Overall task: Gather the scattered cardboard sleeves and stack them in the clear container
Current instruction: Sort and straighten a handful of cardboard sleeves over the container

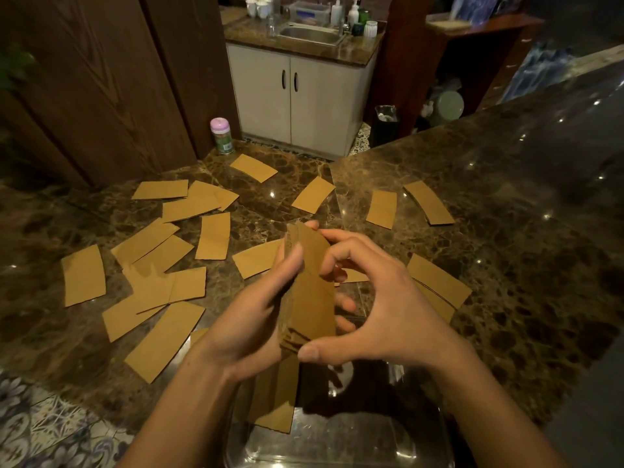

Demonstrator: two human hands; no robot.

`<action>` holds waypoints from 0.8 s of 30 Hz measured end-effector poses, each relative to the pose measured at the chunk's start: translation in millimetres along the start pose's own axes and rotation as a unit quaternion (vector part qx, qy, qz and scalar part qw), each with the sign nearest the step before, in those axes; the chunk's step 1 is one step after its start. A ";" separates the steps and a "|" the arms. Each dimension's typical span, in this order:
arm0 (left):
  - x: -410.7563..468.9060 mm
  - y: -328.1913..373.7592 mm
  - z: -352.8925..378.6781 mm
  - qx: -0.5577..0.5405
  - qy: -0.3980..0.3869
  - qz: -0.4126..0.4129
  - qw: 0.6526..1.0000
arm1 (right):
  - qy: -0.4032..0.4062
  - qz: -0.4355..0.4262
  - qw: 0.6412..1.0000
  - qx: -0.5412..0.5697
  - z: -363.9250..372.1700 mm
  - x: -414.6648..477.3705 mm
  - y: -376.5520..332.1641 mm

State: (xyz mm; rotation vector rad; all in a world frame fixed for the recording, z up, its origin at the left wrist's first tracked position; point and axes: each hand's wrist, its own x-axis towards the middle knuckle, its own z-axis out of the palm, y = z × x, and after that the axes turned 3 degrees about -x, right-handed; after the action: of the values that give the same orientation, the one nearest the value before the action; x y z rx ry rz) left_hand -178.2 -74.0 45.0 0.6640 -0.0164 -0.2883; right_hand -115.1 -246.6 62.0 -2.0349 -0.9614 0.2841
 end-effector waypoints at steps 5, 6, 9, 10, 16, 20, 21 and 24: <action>1.2 5.8 8.5 0.132 0.055 0.045 0.989 | -0.059 -0.019 0.998 -0.007 -1.9 -5.6 -1.0; 3.8 5.9 10.8 0.174 0.082 0.065 0.979 | -0.059 -0.019 0.998 -0.016 -0.8 -6.5 -1.3; 4.0 -3.9 8.8 0.133 0.100 0.066 0.984 | -0.064 -0.007 0.997 -0.043 0.4 -7.7 -2.1; 1.1 -7.4 9.8 0.093 0.080 0.044 0.991 | -0.078 -0.002 0.996 -0.041 -0.7 -8.2 -2.4; -7.2 -10.4 5.5 0.040 0.016 0.015 0.999 | -0.050 -0.004 0.998 -0.047 1.4 -11.8 -2.6; -10.0 -10.3 7.0 0.018 0.039 0.036 0.998 | -0.088 -0.025 0.995 -0.029 1.9 -12.6 -3.2; -10.6 -10.4 8.6 0.020 0.054 0.044 0.997 | -0.087 -0.028 0.995 -0.028 2.1 -12.7 -3.1; -10.7 -11.2 10.4 0.036 0.075 0.040 0.996 | -0.053 -0.029 0.997 -0.043 6.6 -12.4 0.0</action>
State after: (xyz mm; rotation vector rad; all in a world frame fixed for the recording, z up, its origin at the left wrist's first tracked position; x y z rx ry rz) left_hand -192.4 -85.9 47.3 0.7530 0.0909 -0.1602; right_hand -126.9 -251.6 56.1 -2.0829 -1.1130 0.3269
